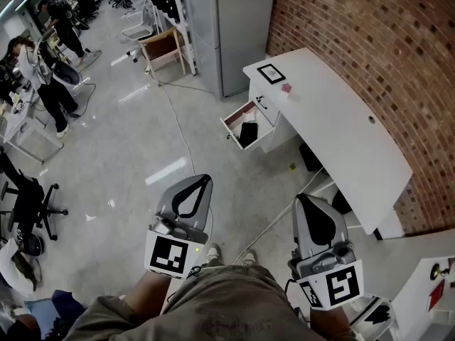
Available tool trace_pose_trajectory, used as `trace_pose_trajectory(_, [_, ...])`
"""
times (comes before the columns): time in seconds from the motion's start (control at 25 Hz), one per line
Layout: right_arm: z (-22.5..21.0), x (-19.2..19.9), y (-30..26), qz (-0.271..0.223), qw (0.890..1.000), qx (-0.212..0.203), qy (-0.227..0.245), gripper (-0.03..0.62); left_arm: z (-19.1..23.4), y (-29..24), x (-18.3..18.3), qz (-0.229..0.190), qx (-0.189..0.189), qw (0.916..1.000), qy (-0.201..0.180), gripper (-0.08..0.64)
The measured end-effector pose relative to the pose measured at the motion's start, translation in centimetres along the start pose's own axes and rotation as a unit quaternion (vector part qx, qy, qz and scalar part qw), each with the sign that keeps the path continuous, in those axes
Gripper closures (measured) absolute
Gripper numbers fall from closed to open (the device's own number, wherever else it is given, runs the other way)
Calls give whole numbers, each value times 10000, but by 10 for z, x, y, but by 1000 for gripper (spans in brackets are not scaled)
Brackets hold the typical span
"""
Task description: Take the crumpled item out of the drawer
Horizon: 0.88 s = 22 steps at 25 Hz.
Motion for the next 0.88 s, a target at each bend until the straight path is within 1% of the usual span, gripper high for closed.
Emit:
trace_pose_trajectory(0.24, [-11,1,9,-13,9998,-64,-185,563,-11,-4,-5,55,-8,10000,31,560])
trace_pose_trajectory(0.6, [-41,9,34,63,9995,-234,-180,563,-49,-13,-12,158,-188,9997,67,560])
trace_pose_trajectory(0.76, [-56,13,47,26,9994,-238,-257,562,-69,-15,-17,173,-228,9996,-9,560])
trace_pose_trajectory(0.8, [-59,14,50,18,9994,-226,-265,538,-74,-15,-18,179,-225,9996,-26,560])
trace_pose_trajectory(0.88, [-63,14,55,6,9994,-212,-286,426,-82,-13,-19,185,-228,9996,-28,560])
Point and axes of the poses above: the fingertips, and each gripper's own axes: y backward along the fingers, z to its left, x out of its underside, the point moved 4 cm from there along y, backward along the fingers, and after that the axes turned 3 degrees about -y, right-handed, at the moved point
